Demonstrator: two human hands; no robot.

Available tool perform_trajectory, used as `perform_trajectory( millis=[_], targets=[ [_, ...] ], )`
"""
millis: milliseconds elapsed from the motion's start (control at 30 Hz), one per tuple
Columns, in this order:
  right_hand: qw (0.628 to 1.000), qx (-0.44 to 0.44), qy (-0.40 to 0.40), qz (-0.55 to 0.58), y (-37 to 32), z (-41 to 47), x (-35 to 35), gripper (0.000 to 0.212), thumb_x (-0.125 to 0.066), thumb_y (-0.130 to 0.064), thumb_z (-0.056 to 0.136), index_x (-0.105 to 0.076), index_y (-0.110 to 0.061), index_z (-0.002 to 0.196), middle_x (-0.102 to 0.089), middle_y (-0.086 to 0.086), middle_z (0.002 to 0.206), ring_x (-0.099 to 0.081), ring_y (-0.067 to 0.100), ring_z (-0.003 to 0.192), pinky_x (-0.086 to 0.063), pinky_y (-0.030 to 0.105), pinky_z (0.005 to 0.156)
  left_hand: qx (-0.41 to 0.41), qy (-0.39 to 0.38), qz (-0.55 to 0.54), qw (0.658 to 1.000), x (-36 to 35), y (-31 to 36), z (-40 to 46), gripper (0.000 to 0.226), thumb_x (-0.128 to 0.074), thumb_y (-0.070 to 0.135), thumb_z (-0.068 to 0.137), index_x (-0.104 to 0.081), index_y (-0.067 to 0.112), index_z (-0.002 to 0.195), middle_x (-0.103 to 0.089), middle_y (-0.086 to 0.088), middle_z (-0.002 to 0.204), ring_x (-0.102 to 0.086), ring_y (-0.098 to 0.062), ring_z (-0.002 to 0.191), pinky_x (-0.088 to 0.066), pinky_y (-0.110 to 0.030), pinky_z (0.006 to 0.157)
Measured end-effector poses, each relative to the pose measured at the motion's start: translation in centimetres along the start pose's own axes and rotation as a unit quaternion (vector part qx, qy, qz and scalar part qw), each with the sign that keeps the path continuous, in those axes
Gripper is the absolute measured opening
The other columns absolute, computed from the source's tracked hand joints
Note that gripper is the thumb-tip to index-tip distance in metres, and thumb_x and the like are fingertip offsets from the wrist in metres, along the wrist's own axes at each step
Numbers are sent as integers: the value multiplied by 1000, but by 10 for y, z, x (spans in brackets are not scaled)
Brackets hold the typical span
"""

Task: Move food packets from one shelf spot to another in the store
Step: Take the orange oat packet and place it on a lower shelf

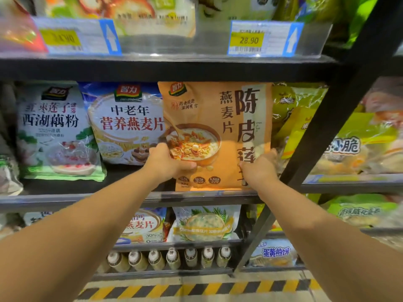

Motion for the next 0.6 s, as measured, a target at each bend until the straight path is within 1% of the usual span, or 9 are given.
perform_trajectory(
  millis=[67,100,133,200,267,333,500,567,600],
  targets=[
    [999,7,-1,-41,-13,-11,2,110,-70,-20,98,18,-7,162,-13,22,170,-21,39,156,-27,48,125,9,22,68,997,20,10,-8,75,-96,36,68,-63,1,125,-68,-20,123,-63,-37,119,-55,-50,98],
    [998,9,-8,-60,-20,-17,3,111,-72,-21,98,17,-7,162,-11,23,170,-17,39,157,-25,49,126,12,23,103,994,29,16,-13,82,-96,38,69,-58,0,130,-63,-23,128,-60,-39,121,-54,-52,98],
    [997,15,-19,-79,-27,-22,4,110,-75,-24,96,11,-6,163,-11,24,170,-16,40,157,-24,49,126,13,18,136,990,38,21,-18,87,-95,40,69,-53,1,134,-58,-22,133,-57,-39,124,-54,-51,99],
    [986,44,-49,-150,-42,-36,7,104,-81,-36,89,-12,-8,162,-24,21,166,-23,40,154,-29,51,123,-4,-4,207,978,54,34,-32,90,-93,44,70,-47,6,138,-52,-16,138,-53,-35,126,-52,-50,102],
    [957,99,-76,-261,-61,-59,15,100,-78,-56,85,-27,-11,158,-38,16,160,-33,38,149,-37,50,119,-24,-27,281,959,70,48,-51,93,-90,47,73,-41,11,144,-50,-14,141,-51,-35,129,-50,-53,103],
    [915,170,-80,-357,-82,-86,28,101,-71,-71,82,-34,-14,156,-42,13,157,-36,35,147,-37,48,117,-32,-45,318,946,88,63,-75,98,-88,47,77,-34,16,153,-47,-11,149,-49,-34,135,-49,-55,104],
    [862,223,-153,-429,-129,-146,68,94,-70,-77,76,-41,-33,154,-50,1,150,-49,27,137,-52,49,102,-61,-71,384,919,132,110,-136,94,-80,59,79,-34,25,154,-53,-1,149,-55,-29,132,-53,-48,97],
    [848,244,-160,-442,-161,-168,88,94,-70,-77,78,-38,-35,156,-52,0,150,-52,26,135,-54,46,100,-71,-64,390,916,157,139,-157,91,-78,62,78,-36,26,151,-56,1,144,-57,-28,129,-51,-43,91],
    [843,257,-159,-445,-180,-178,98,95,-70,-76,78,-37,-35,157,-52,0,151,-52,26,136,-53,46,100,-79,-61,388,916,170,156,-166,91,-79,61,78,-37,27,150,-58,1,142,-57,-27,127,-51,-43,92]
  ],
)
Point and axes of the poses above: each hand's wrist, its own z-axis towards the middle knuckle, its own x-axis out of the back of the hand, y = z × x, the point moved 7 cm from there along z, towards the middle knuckle
